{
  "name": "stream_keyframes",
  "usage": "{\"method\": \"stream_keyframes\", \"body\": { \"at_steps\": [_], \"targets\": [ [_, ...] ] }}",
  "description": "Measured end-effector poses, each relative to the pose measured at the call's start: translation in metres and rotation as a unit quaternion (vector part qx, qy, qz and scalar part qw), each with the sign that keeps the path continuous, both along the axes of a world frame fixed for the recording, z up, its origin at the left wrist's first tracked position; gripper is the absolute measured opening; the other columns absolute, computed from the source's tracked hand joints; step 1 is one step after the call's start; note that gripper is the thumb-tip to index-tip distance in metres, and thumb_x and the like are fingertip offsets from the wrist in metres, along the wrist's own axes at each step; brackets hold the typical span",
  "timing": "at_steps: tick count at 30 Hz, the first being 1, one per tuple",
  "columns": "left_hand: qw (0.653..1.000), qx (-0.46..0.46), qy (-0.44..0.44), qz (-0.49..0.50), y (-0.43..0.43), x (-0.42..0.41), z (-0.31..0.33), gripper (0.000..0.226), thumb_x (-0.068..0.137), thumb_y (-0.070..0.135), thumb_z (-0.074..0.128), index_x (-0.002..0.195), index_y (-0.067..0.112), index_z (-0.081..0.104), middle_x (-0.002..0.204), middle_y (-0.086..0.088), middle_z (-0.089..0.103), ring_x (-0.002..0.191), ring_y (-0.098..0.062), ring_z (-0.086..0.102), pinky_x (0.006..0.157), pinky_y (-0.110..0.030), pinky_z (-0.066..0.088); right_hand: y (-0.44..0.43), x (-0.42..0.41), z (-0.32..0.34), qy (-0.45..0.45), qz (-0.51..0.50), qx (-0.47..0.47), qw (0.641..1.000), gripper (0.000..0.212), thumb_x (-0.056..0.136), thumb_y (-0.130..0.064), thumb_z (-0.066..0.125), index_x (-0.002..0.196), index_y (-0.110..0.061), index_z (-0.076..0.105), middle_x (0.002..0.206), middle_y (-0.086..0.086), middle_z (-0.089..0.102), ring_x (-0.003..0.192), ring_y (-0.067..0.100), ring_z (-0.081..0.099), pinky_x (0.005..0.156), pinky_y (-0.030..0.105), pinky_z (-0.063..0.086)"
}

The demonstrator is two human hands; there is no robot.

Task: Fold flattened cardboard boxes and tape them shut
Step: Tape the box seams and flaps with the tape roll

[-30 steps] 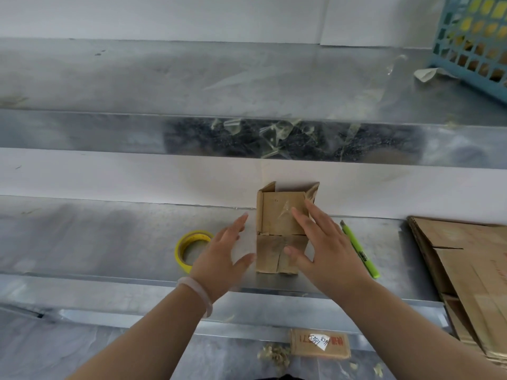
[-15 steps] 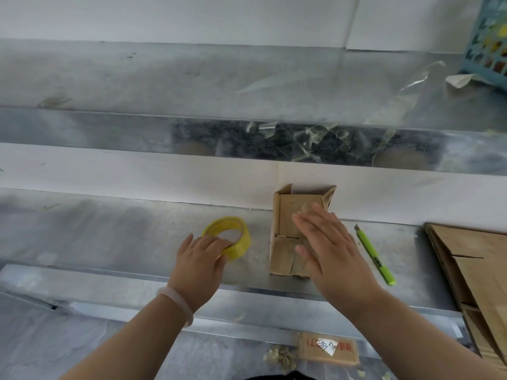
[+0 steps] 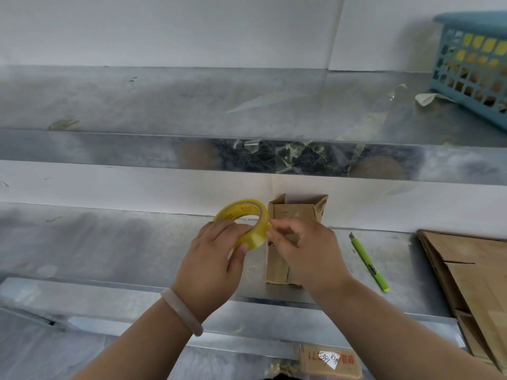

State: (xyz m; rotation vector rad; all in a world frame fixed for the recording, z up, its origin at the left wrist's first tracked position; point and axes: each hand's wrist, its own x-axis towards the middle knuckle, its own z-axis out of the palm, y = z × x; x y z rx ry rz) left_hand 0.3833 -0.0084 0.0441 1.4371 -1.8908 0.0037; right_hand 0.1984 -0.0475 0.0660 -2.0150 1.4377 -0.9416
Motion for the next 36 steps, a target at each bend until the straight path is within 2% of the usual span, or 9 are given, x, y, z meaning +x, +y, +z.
{"method": "stream_keyframes", "body": {
  "at_steps": [3, 7, 11, 16, 20, 25, 30, 33, 36],
  "targets": [
    [1.000, -0.001, -0.019, -0.002, -0.001, -0.001, 0.005, 0.027, 0.089, 0.028, 0.049, 0.110, 0.019, 0.061, 0.108, 0.001, 0.062, 0.098, -0.018, 0.054, 0.088, -0.029, 0.044, -0.001, -0.001, 0.002, -0.015, 0.004, 0.001, 1.000, 0.018, 0.087, -0.034, 0.071, 0.104, -0.028, 0.074, 0.092, -0.014, 0.071, 0.090, 0.001, 0.062, 0.077, 0.006, 0.043],
    [0.999, 0.006, -0.047, -0.004, 0.002, -0.002, 0.009, 0.026, 0.089, 0.030, 0.048, 0.111, 0.025, 0.059, 0.108, 0.004, 0.063, 0.097, -0.017, 0.055, 0.091, -0.035, 0.045, -0.005, -0.003, 0.006, -0.016, 0.003, 0.007, 1.000, 0.005, 0.091, -0.026, 0.066, 0.091, -0.024, 0.071, 0.086, -0.013, 0.069, 0.086, 0.003, 0.061, 0.075, 0.017, 0.048],
    [0.995, 0.040, -0.086, -0.010, 0.004, -0.004, 0.014, 0.034, 0.091, 0.035, 0.043, 0.121, 0.029, 0.059, 0.119, 0.008, 0.063, 0.103, -0.019, 0.061, 0.102, -0.047, 0.043, -0.007, -0.005, 0.009, -0.028, -0.008, 0.079, 0.996, 0.011, 0.095, -0.023, 0.061, 0.084, -0.022, 0.064, 0.082, -0.009, 0.064, 0.076, 0.001, 0.057, 0.064, 0.007, 0.042],
    [0.986, 0.034, -0.165, 0.008, -0.002, -0.003, 0.027, 0.040, 0.089, 0.039, 0.044, 0.120, 0.026, 0.065, 0.101, 0.007, 0.070, 0.085, -0.018, 0.065, 0.089, -0.039, 0.049, -0.002, -0.012, 0.016, -0.042, -0.017, 0.105, 0.993, 0.013, 0.096, -0.023, 0.058, 0.084, -0.024, 0.061, 0.085, -0.012, 0.064, 0.075, -0.004, 0.056, 0.062, 0.005, 0.041],
    [0.980, 0.063, -0.183, 0.055, -0.009, 0.008, 0.032, 0.047, 0.090, 0.058, 0.036, 0.111, 0.033, 0.070, 0.082, 0.010, 0.072, 0.072, -0.014, 0.067, 0.075, -0.033, 0.050, 0.003, -0.013, 0.022, -0.066, -0.020, 0.116, 0.991, 0.014, 0.097, -0.025, 0.055, 0.085, -0.027, 0.061, 0.085, -0.013, 0.070, 0.082, 0.001, 0.063, 0.067, 0.010, 0.046],
    [0.986, 0.041, -0.155, 0.053, -0.011, 0.016, 0.034, 0.053, 0.087, 0.070, 0.034, 0.101, 0.036, 0.072, 0.078, 0.011, 0.072, 0.066, -0.012, 0.065, 0.070, -0.031, 0.049, 0.006, -0.013, 0.029, -0.210, -0.008, 0.187, 0.960, 0.016, 0.100, -0.013, 0.052, 0.090, -0.010, 0.065, 0.077, -0.002, 0.076, 0.076, 0.008, 0.072, 0.074, 0.020, 0.056],
    [0.990, -0.006, -0.141, 0.024, -0.014, 0.009, 0.037, 0.043, 0.088, 0.062, 0.042, 0.101, 0.035, 0.073, 0.071, 0.013, 0.068, 0.062, -0.011, 0.062, 0.068, -0.031, 0.048, 0.002, -0.020, 0.034, -0.359, 0.001, 0.303, 0.883, 0.012, 0.099, -0.005, 0.053, 0.092, -0.003, 0.063, 0.078, 0.008, 0.074, 0.075, 0.017, 0.073, 0.073, 0.032, 0.060],
    [0.990, -0.019, -0.138, 0.026, -0.016, 0.006, 0.039, 0.040, 0.087, 0.060, 0.045, 0.100, 0.035, 0.073, 0.071, 0.013, 0.068, 0.063, -0.012, 0.063, 0.069, -0.031, 0.048, 0.000, -0.026, 0.041, -0.391, -0.012, 0.353, 0.850, 0.011, 0.098, -0.004, 0.054, 0.104, -0.006, 0.063, 0.081, 0.011, 0.074, 0.077, 0.020, 0.073, 0.076, 0.038, 0.060],
    [0.988, -0.028, -0.151, 0.021, -0.017, 0.000, 0.042, 0.040, 0.087, 0.058, 0.045, 0.099, 0.034, 0.074, 0.071, 0.012, 0.068, 0.063, -0.012, 0.064, 0.069, -0.031, 0.048, 0.000, -0.029, 0.043, -0.363, -0.009, 0.349, 0.864, 0.012, 0.092, -0.010, 0.065, 0.104, -0.010, 0.067, 0.084, 0.011, 0.075, 0.078, 0.020, 0.072, 0.080, 0.041, 0.060]
  ]
}}
